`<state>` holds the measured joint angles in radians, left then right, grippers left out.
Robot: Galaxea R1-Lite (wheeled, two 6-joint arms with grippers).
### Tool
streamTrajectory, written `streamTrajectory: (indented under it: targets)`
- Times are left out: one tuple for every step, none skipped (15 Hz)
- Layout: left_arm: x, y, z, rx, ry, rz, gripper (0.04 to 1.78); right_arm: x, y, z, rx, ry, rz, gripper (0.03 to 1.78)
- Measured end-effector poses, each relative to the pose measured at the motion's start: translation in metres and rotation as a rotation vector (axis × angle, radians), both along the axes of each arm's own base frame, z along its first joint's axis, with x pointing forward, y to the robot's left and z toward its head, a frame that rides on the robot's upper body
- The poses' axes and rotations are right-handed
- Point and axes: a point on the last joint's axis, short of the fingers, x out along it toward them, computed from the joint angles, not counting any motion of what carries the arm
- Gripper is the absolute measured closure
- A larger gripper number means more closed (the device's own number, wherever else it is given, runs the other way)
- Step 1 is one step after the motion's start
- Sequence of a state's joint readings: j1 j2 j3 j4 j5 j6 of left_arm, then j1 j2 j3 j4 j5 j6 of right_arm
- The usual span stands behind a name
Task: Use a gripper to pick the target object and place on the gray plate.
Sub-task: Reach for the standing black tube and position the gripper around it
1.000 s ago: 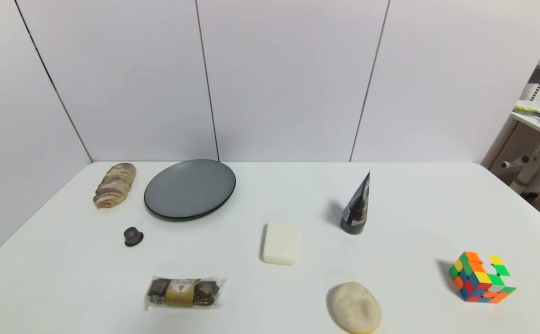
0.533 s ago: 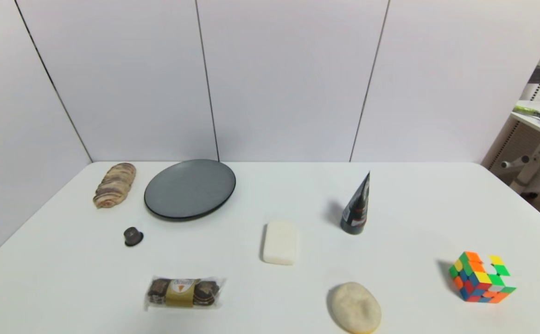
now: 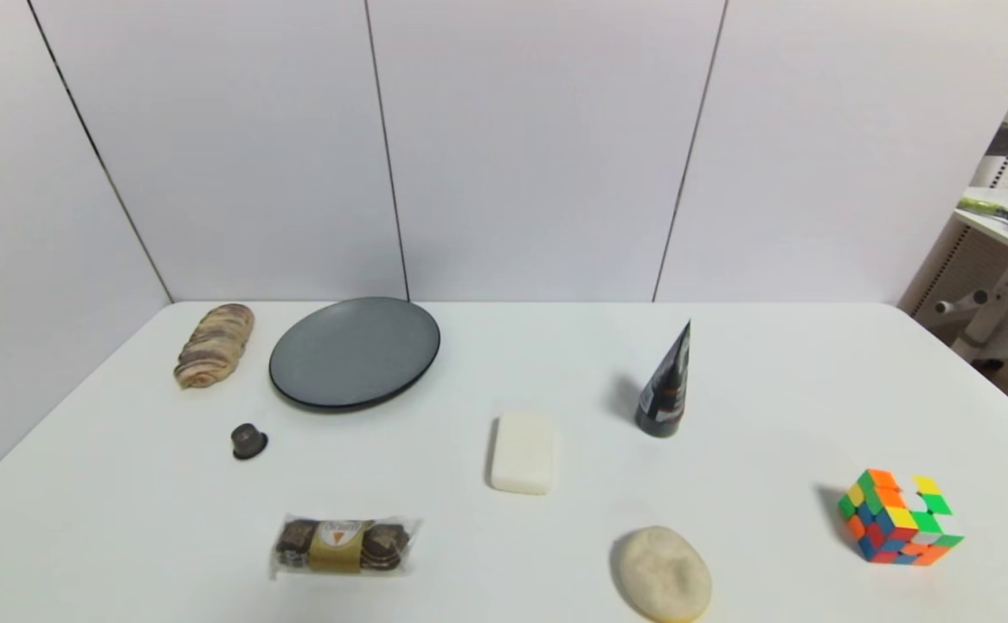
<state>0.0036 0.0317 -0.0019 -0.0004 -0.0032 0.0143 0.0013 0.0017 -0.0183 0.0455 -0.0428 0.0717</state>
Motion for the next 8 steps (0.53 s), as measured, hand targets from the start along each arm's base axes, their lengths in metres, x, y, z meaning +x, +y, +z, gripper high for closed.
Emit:
streamTrajectory:
  targets:
    - [0.001, 0.0, 0.004, 0.004, 0.01, -0.002, 0.13, 0.0, 0.0, 0.0, 0.0, 0.0, 0.0, 0.1]
    - [0.001, 0.0, 0.016, 0.008, 0.002, -0.005, 0.13, 0.0, 0.0, 0.0, 0.0, 0.0, 0.0, 0.1]
    - [0.001, 0.0, 0.028, 0.015, -0.003, -0.009, 0.13, 0.0, 0.0, 0.0, 0.0, 0.0, 0.0, 0.1]
    - [0.002, 0.0, 0.044, 0.024, -0.009, -0.015, 0.13, 0.0, 0.0, 0.0, 0.0, 0.0, 0.0, 0.1]
    - [0.004, 0.0, 0.06, 0.033, -0.016, -0.02, 0.13, 0.0, 0.0, 0.0, 0.0, 0.0, 0.0, 0.1]
    - [0.007, 0.0, 0.077, 0.045, -0.017, -0.029, 0.13, 0.0, 0.0, 0.0, 0.0, 0.0, 0.0, 0.1]
    - [0.012, 0.0, 0.094, 0.058, -0.014, -0.038, 0.13, 0.0, 0.0, 0.0, 0.0, 0.0, 0.0, 0.1]
    - [0.019, 0.0, 0.115, 0.071, -0.01, -0.052, 0.13, 0.0, 0.0, 0.0, 0.0, 0.0, 0.001, 0.1]
